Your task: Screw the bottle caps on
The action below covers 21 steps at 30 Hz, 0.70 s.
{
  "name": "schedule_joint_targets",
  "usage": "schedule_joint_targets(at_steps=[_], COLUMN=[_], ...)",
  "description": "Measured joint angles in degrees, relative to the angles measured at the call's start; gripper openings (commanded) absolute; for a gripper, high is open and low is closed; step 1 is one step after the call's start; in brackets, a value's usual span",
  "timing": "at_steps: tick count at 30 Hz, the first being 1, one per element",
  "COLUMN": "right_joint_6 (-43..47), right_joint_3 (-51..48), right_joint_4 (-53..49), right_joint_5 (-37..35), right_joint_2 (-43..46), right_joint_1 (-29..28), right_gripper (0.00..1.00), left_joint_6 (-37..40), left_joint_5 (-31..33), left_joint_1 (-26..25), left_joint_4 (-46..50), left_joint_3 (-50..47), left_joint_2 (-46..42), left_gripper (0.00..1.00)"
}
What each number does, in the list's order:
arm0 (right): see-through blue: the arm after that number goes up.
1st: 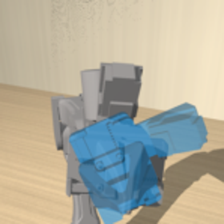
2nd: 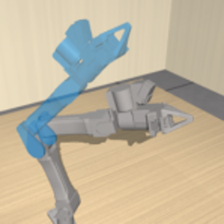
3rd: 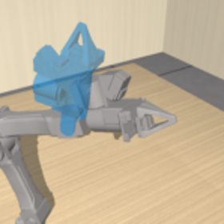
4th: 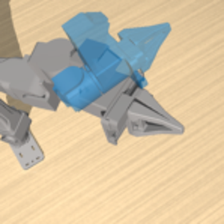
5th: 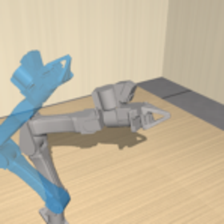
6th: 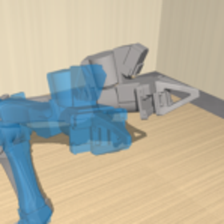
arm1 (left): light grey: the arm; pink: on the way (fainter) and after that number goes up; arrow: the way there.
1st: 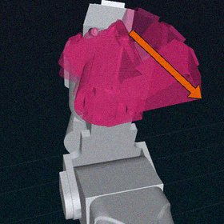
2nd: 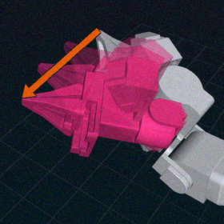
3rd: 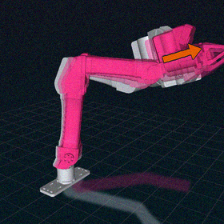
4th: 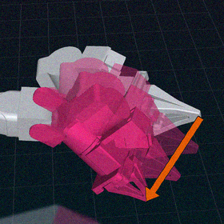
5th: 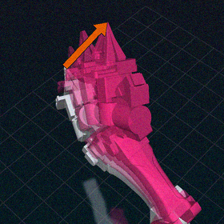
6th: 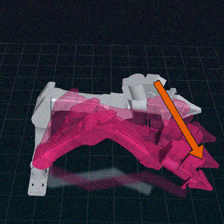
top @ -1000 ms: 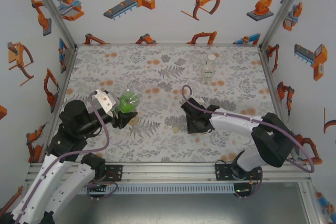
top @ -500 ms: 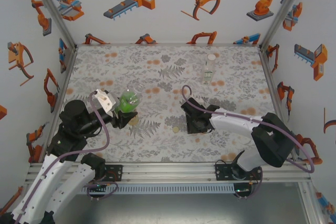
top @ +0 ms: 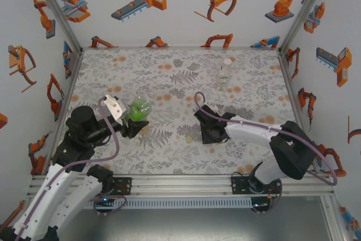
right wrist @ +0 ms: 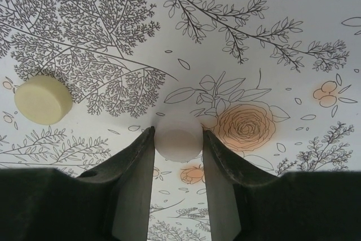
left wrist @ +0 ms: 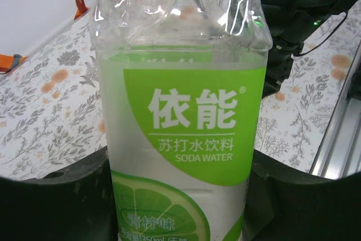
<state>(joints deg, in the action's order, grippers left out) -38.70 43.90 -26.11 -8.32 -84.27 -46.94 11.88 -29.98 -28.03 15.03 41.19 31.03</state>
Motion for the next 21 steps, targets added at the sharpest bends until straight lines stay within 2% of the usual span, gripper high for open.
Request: schedule_joint_targets(at_steps=[5, 11, 16, 21], right_joint_6=[2.8, 8.6, 15.6, 22.7], right_joint_3=[0.0, 0.1, 1.2, 2.3], right_joint_4=[0.1, 0.7, 2.0, 5.6], right_joint_5=[2.1, 6.2, 9.8, 16.8], right_joint_2=[5.4, 16.6, 27.0, 37.7], right_joint_1=[0.3, 1.8, 2.1, 2.1], right_gripper=[0.24, 0.20, 0.18, 0.16], left_joint_6=[0.0, 0.1, 1.5, 5.6], left_joint_5=[-3.5, -6.2, -7.1, -8.0], left_joint_1=[0.0, -0.8, -3.5, -8.7], left_joint_4=[0.0, 0.0, 0.4, 3.0], left_joint_3=[0.0, 0.2, 1.2, 4.3], left_joint_2=[3.3, 7.3, 8.8, 11.6], left_gripper=[0.02, 0.02, 0.02, 0.01])
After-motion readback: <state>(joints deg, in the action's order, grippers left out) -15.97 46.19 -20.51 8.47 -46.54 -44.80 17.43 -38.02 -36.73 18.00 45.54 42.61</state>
